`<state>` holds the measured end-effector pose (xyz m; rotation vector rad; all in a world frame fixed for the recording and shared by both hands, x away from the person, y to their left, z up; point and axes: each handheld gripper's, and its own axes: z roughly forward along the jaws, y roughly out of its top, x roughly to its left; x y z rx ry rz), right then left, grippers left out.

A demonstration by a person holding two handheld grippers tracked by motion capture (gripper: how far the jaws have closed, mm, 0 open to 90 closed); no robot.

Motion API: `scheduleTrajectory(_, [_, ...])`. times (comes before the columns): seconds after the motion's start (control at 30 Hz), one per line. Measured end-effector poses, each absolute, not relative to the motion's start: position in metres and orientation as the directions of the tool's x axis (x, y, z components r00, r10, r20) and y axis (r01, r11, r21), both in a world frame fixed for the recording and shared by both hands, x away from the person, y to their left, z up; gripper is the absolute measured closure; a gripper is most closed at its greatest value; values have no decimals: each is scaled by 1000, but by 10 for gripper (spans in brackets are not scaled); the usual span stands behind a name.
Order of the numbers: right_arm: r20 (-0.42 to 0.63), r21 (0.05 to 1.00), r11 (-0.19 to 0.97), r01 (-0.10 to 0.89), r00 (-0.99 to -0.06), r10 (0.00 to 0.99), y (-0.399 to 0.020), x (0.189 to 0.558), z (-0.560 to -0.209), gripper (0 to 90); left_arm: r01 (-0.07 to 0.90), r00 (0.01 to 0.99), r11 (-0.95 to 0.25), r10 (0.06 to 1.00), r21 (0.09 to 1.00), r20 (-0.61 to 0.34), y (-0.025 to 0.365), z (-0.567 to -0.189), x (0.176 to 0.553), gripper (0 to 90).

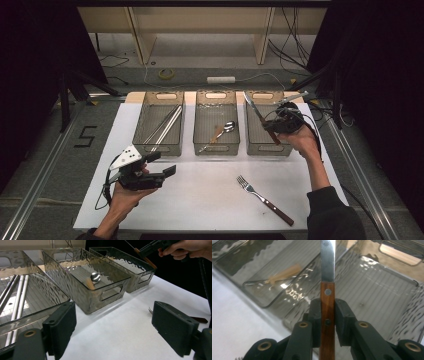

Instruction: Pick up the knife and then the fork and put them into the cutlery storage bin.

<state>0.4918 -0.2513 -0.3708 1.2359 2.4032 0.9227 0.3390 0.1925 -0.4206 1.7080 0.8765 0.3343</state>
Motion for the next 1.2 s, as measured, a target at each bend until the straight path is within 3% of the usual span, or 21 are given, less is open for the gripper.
scheduleTrajectory(1.03, [102, 605, 227, 763, -357, 928, -245, 523, -409, 763, 378, 677, -88, 705, 922, -211, 194, -420, 338, 193])
scheduleTrajectory(1.2, [118, 594, 214, 776, -347, 931, -243, 523, -409, 616, 380, 673, -77, 706, 922, -219, 194, -420, 339, 193])
